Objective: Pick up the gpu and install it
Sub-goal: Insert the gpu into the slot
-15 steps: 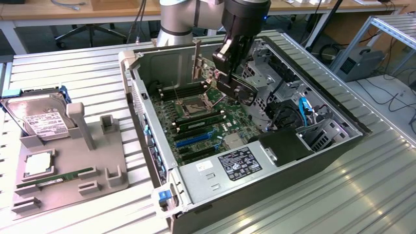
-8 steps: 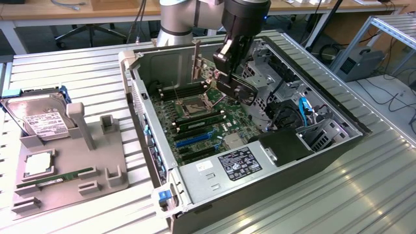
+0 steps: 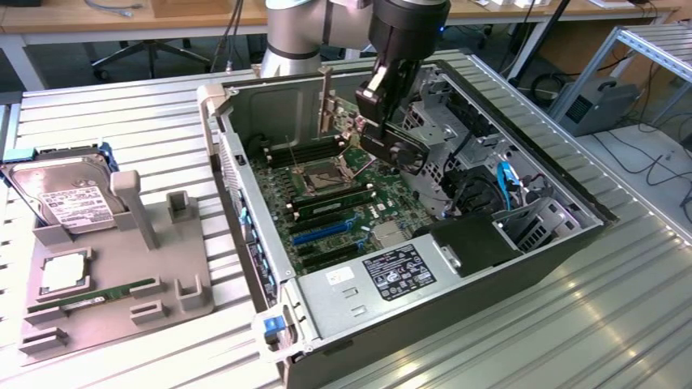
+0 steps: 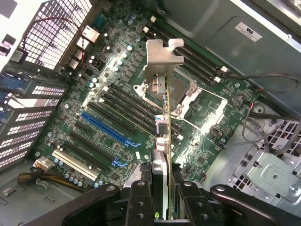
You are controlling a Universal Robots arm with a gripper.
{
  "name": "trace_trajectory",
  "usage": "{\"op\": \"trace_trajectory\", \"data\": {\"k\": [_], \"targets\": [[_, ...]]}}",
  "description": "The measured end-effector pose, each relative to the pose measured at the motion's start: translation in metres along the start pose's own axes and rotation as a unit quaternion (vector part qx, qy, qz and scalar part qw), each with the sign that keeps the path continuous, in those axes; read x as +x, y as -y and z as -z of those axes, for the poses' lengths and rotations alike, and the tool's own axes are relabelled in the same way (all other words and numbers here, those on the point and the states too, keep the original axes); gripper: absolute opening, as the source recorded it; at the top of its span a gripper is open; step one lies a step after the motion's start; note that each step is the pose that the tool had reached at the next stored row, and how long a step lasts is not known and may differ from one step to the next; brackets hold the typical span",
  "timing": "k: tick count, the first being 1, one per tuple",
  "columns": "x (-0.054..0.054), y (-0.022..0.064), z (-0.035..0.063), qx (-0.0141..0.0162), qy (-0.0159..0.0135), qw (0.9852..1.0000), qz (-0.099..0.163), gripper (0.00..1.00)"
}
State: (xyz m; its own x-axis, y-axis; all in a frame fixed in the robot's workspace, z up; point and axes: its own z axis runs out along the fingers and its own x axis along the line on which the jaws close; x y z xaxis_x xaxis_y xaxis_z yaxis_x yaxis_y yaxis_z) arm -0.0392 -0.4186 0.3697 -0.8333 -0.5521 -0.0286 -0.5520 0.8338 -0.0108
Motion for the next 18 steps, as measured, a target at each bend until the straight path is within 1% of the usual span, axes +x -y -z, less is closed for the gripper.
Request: {"op": "trace_trajectory", "data": {"k": [18], "targets": [[0.0,0.0,-0.0003,-0.0008,0.0003,0.9996,0.029,0.27]]}}
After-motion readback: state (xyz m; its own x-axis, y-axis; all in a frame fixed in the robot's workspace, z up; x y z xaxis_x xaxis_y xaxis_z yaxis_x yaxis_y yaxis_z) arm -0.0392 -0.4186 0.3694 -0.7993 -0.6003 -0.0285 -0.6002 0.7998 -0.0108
